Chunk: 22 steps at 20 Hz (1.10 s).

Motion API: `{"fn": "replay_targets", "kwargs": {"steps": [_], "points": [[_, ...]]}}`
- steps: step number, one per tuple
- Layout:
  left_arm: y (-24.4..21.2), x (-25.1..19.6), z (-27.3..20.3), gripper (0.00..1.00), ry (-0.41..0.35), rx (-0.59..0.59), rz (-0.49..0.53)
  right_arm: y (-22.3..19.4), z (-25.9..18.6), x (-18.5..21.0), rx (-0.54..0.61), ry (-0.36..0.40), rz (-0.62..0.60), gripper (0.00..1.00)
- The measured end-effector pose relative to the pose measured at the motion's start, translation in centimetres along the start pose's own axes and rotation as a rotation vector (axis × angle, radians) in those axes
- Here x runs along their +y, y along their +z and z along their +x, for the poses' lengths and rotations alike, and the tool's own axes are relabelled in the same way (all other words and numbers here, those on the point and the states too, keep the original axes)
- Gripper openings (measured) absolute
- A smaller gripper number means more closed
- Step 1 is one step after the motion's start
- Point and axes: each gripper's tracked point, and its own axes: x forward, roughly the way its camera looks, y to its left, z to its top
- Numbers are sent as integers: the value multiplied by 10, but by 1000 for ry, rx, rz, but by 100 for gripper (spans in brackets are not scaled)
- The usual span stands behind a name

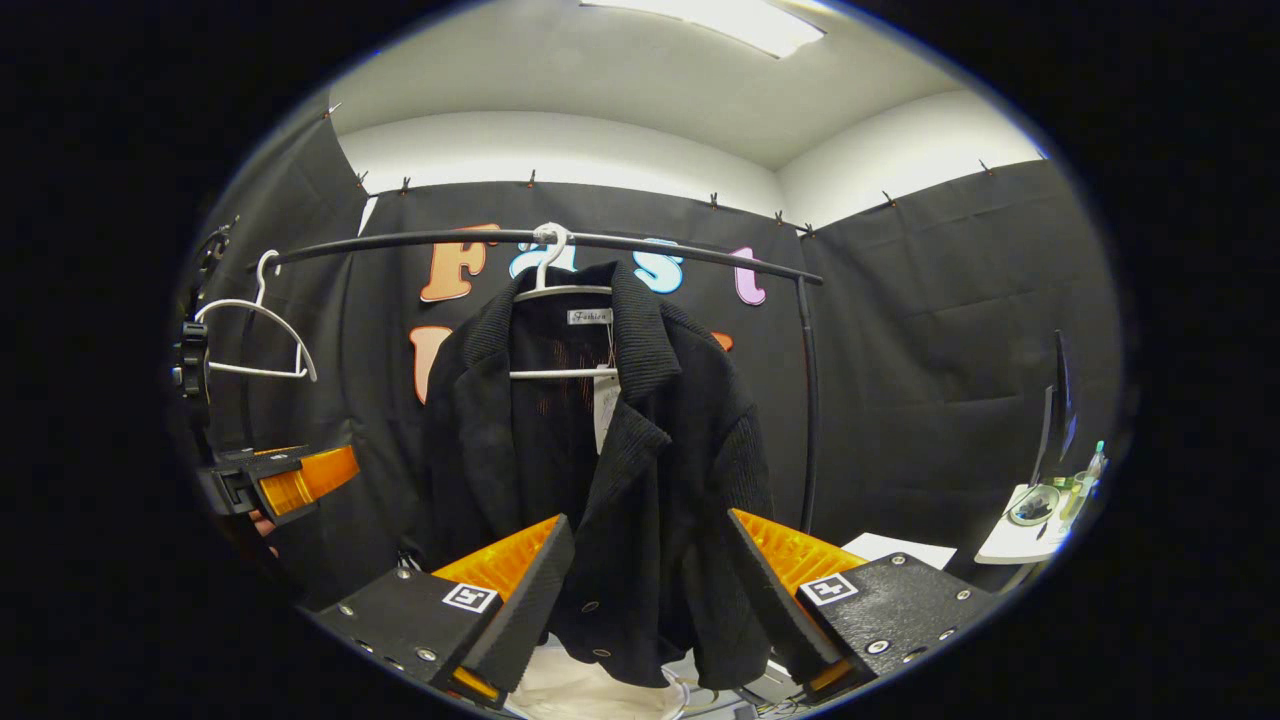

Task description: Grasp the clothes on the hanger with both hands and then place them into the laundry hamper below.

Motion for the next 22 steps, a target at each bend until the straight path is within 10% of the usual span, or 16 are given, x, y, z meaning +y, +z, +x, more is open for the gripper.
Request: {"fn": "replay_targets", "kwargs": {"steps": [22], "points": [[-2,-4,2,96,-24,9,12,-6,45,32,32,94,59,94]]}}
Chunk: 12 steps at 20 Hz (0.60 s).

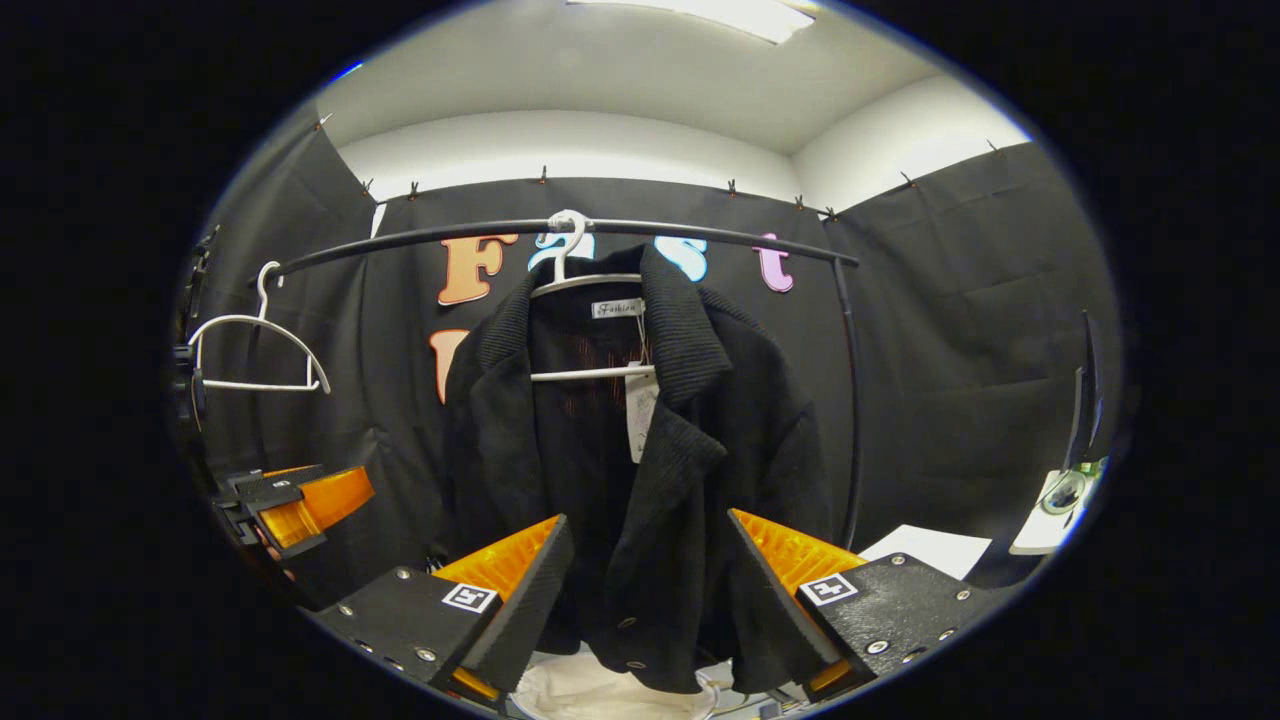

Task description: Grasp the clothes on the hanger with both hands and then place them into the laundry hamper below.

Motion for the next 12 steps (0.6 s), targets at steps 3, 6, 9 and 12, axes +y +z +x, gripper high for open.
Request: {"fn": "replay_targets", "kwargs": {"steps": [3,6,9,12], "points": [[-3,3,-1,100,7,6,8,-9,21,4,18,6,-11,94],[-2,8,-1,100,18,5,10,-16,38,6,32,11,-12,94],[-3,10,1,96,22,3,9,-22,51,5,40,2,-14,100],[-5,1,9,96,-8,3,13,-34,65,0,62,-29,-40,94]]}}
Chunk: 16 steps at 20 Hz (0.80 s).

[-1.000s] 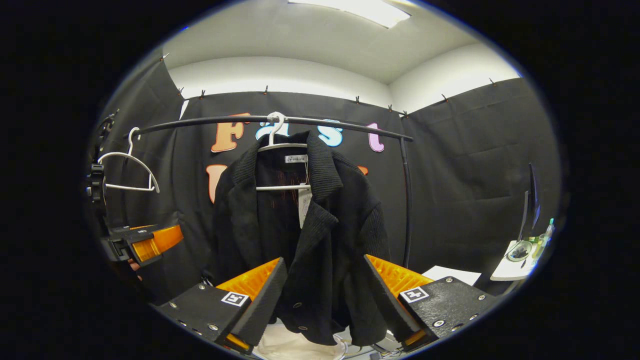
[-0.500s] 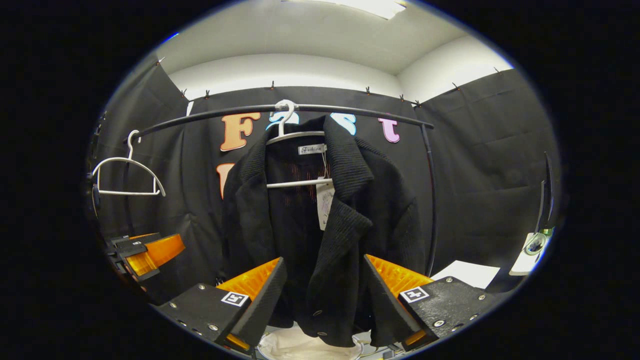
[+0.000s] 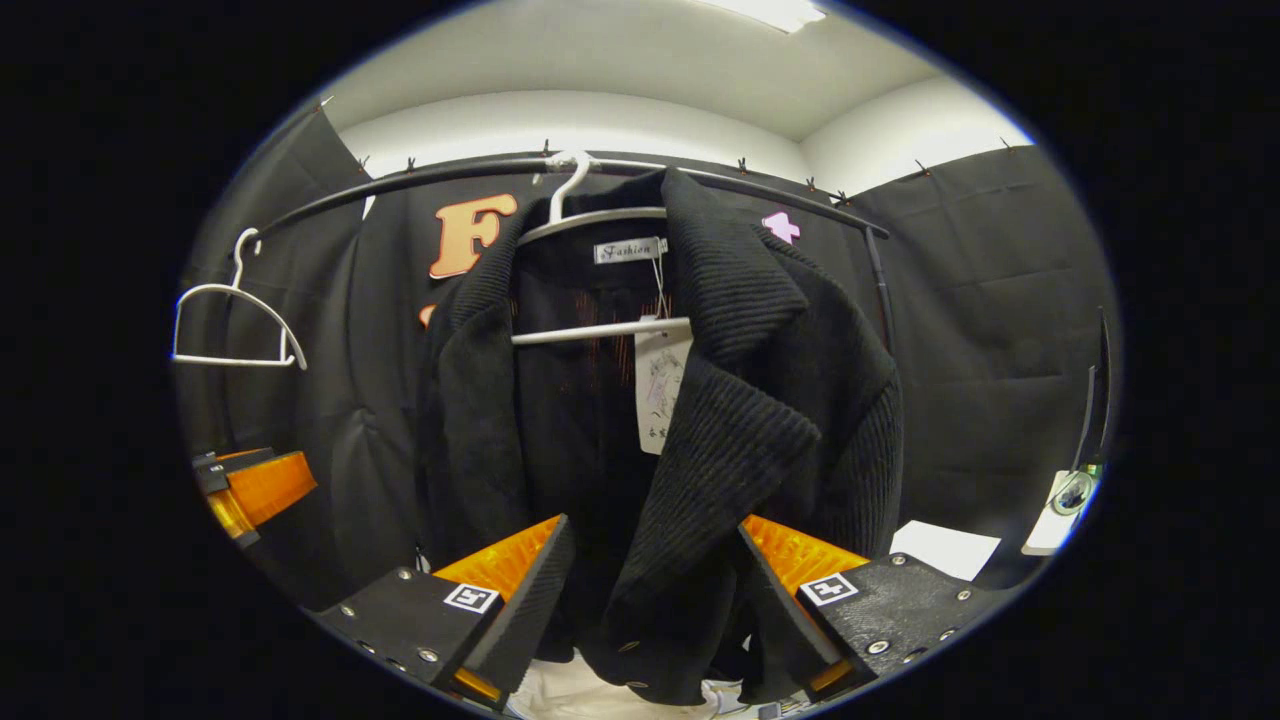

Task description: Grasp the clothes on the hanger with both hands and then place them into the laundry hamper below.

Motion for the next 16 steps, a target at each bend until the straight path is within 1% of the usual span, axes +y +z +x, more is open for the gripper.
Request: {"fn": "replay_targets", "kwargs": {"steps": [1,4,5,6,7,8,9,10,12,13,14,16], "points": [[-2,-7,4,96,-23,1,-1,-5,6,2,12,10,-5,92],[-15,-38,20,96,-130,35,-30,-12,14,-1,25,18,6,52],[-18,-47,25,96,-163,45,-43,-13,16,-3,26,14,13,45],[-22,-55,31,100,-193,55,-54,-14,18,-6,26,3,21,43],[-25,-64,37,100,-219,65,-62,-15,20,-13,28,-21,28,26],[-27,-71,42,97,-241,71,-65,-15,20,-18,34,-29,27,10],[-30,-80,48,97,-264,75,-63,-15,17,-21,35,-29,26,5],[-33,-89,53,100,-290,79,-59,-15,15,-23,36,-24,25,3],[-41,-109,64,100,-345,95,-49,-12,11,-23,31,-17,17,2],[-48,-115,70,100,-351,104,-42,-10,9,-24,30,-13,15,8],[-54,-120,75,100,-352,111,-36,-9,7,-22,29,-5,13,2],[-70,-130,86,100,-360,137,-19,-7,2,-22,20,4,9,3]]}}
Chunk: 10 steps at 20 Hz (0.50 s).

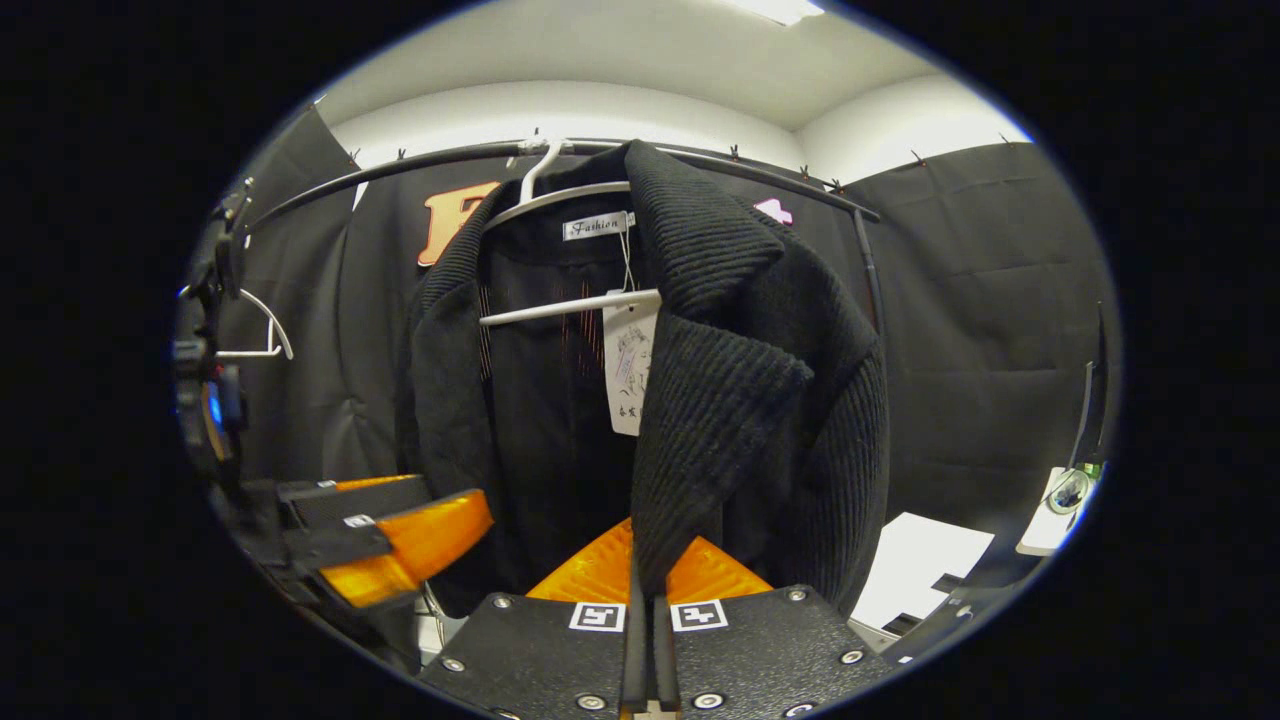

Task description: Grasp the clothes on the hanger with both hands and then place them into the laundry hamper below.

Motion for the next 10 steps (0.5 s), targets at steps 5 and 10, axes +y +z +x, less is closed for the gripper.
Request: {"fn": "replay_targets", "kwargs": {"steps": [5,10], "points": [[-16,-7,31,93,-2,19,28,2,-6,-2,2,28,-16,2],[-13,0,37,67,56,2,25,8,-14,-1,-16,66,-40,4]]}}
